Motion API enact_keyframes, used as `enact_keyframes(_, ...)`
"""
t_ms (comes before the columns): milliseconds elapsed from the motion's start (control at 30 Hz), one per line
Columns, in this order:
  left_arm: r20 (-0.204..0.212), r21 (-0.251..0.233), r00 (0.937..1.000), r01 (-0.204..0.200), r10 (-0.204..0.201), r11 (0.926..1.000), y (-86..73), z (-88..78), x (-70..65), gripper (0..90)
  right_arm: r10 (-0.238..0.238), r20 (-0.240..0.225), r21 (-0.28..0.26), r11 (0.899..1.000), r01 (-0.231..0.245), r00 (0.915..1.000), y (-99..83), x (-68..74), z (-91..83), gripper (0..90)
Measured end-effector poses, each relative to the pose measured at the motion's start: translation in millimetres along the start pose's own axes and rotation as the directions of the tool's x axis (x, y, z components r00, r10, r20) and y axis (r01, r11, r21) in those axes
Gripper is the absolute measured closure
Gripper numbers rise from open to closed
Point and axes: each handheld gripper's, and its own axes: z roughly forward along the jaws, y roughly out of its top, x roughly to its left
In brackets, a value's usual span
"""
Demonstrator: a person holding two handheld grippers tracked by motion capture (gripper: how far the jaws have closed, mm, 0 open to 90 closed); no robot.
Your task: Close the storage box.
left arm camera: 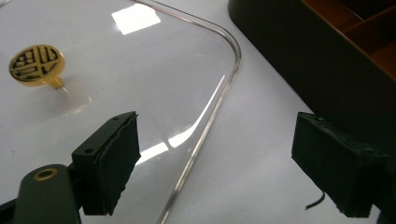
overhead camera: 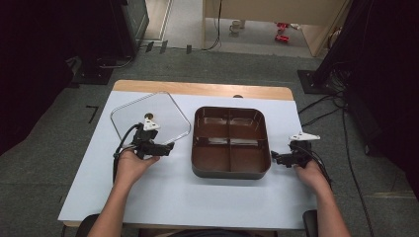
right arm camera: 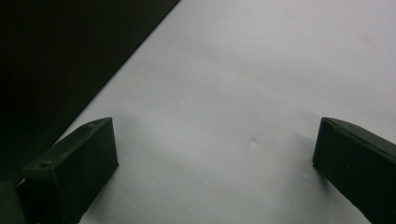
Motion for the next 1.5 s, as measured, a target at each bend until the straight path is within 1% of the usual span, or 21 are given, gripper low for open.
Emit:
enact_keyframes(33, -0.004, 0.002, 1.0000, 0.002, -0.002, 1.0000, 0.5, 1.1, 1.6, 22.5, 0.000, 0.000, 0.000, 1.000, 0.000, 1.0000, 0.0, 0.0, 0.0, 0.0)
enact_keyframes(67, -0.002, 0.006, 1.0000, 0.004, -0.004, 1.0000, 0.9, 2.5, 3.8, 23.8, 0.000, 0.000, 0.000, 1.000, 0.000, 1.0000, 0.0, 0.0, 0.0, 0.0)
enact_keyframes(200, -0.010, 0.014, 0.9997, 0.023, -0.023, 0.9996, 4.3, 6.2, 12.2, 23.0, 0.001, 0.000, 0.001, 1.000, -0.001, 1.0000, 0.0, 0.1, -0.1, 0.0)
enact_keyframes(300, -0.003, 0.010, 0.9992, 0.040, -0.039, 0.9992, 7.4, 7.9, 18.1, 22.2, 0.000, 0.000, 0.000, 1.000, 0.000, 1.0000, 0.0, 0.1, 0.0, 0.0)
enact_keyframes(367, 0.001, 0.036, 0.9997, 0.025, -0.025, 0.9990, 9.6, 9.5, 22.4, 23.4, 0.000, 0.000, 0.000, 1.000, 0.000, 1.0000, 0.0, 0.1, 0.0, 0.0)
enact_keyframes(400, 0.000, 0.040, 0.9998, 0.018, -0.018, 0.9990, 10.9, 10.1, 24.7, 24.5, 0.000, 0.000, 0.000, 1.000, 0.000, 1.0000, 0.0, 0.1, 0.0, 0.0)
enact_keyframes(533, -0.019, 0.030, 0.9991, 0.038, -0.038, 0.9988, 14.2, 11.8, 34.5, 24.6, 0.000, 0.000, 0.000, 1.000, 0.000, 1.0000, 0.0, 0.1, 0.0, 0.0)
enact_keyframes(633, -0.032, 0.024, 0.9988, 0.037, -0.036, 0.9990, 16.6, 11.5, 40.8, 24.6, 0.000, 0.000, 0.000, 1.000, 0.000, 1.0000, 0.0, 0.1, 0.0, 0.0)
enact_keyframes(667, -0.042, 0.022, 0.9985, 0.037, -0.036, 0.9991, 17.6, 10.8, 43.3, 24.6, 0.000, 0.000, 0.000, 1.000, 0.000, 1.0000, 0.0, 0.1, 0.0, 0.0)
enact_keyframes(867, -0.074, -0.006, 0.9943, 0.077, -0.077, 0.9970, 21.5, 6.9, 65.1, 25.0, 0.000, 0.000, -0.001, 1.000, 0.000, 1.0000, 0.0, 0.1, 0.1, 0.0)
enact_keyframes(933, -0.087, -0.032, 0.9926, 0.082, -0.085, 0.9961, 22.1, 6.7, 71.0, 25.3, 0.000, 0.000, -0.001, 1.000, 0.000, 1.0000, 0.0, 0.1, 0.1, 0.0)
enact_keyframes(1000, -0.088, -0.033, 0.9909, 0.100, -0.102, 0.9945, 22.5, 8.0, 76.4, 25.7, 0.000, 0.000, -0.001, 1.000, 0.000, 1.0000, 0.0, 0.1, 0.1, 0.0)
enact_keyframes(1033, -0.104, -0.034, 0.9884, 0.108, -0.111, 0.9936, 22.1, 9.4, 79.7, 25.7, 0.000, 0.000, 0.000, 1.000, 0.000, 1.0000, 0.0, 0.1, 0.1, 0.0)
enact_keyframes(1067, -0.109, -0.033, 0.9870, 0.115, -0.118, 0.9928, 21.6, 10.8, 82.0, 25.7, 0.000, 0.000, 0.000, 1.000, 0.000, 1.0000, 0.0, 0.1, 0.1, 0.0)
enact_keyframes(1133, -0.122, -0.032, 0.9852, 0.118, -0.121, 0.9925, 20.3, 14.6, 86.1, 26.5, 0.000, 0.000, 0.000, 1.000, 0.000, 1.0000, 0.0, 0.1, 0.1, 0.0)
enact_keyframes(1200, -0.147, -0.040, 0.9815, 0.118, -0.122, 0.9922, 19.3, 18.3, 89.2, 30.3, 0.000, 0.000, 0.000, 1.000, 0.000, 1.0000, 0.1, 0.0, 0.1, 0.0)
enact_keyframes(1233, -0.153, -0.045, 0.9806, 0.117, -0.123, 0.9921, 19.2, 20.1, 90.9, 32.2, 0.000, 0.000, 0.000, 1.000, 0.000, 1.0000, 0.1, 0.0, 0.1, 0.0)
enact_keyframes(1333, -0.136, -0.062, 0.9801, 0.137, -0.144, 0.9886, 18.7, 26.5, 95.3, 35.3, -0.001, 0.000, -0.001, 1.000, 0.001, 1.0000, 0.1, 0.0, 0.1, 0.0)
enact_keyframes(1400, -0.118, -0.061, 0.9803, 0.152, -0.158, 0.9865, 18.9, 30.3, 96.2, 36.4, -0.002, 0.000, -0.001, 1.000, 0.002, 1.0000, 0.0, 0.1, 0.1, 0.0)
enact_keyframes(1433, -0.115, -0.060, 0.9809, 0.150, -0.157, 0.9868, 19.3, 32.1, 96.0, 36.6, -0.002, 0.000, -0.001, 1.000, 0.002, 1.0000, 0.0, 0.1, 0.1, 0.0)
enact_keyframes(1500, -0.127, -0.059, 0.9796, 0.149, -0.156, 0.9870, 20.1, 36.1, 95.6, 37.1, -0.002, 0.001, -0.001, 1.000, 0.002, 1.0000, 0.0, 0.1, 0.1, 0.0)
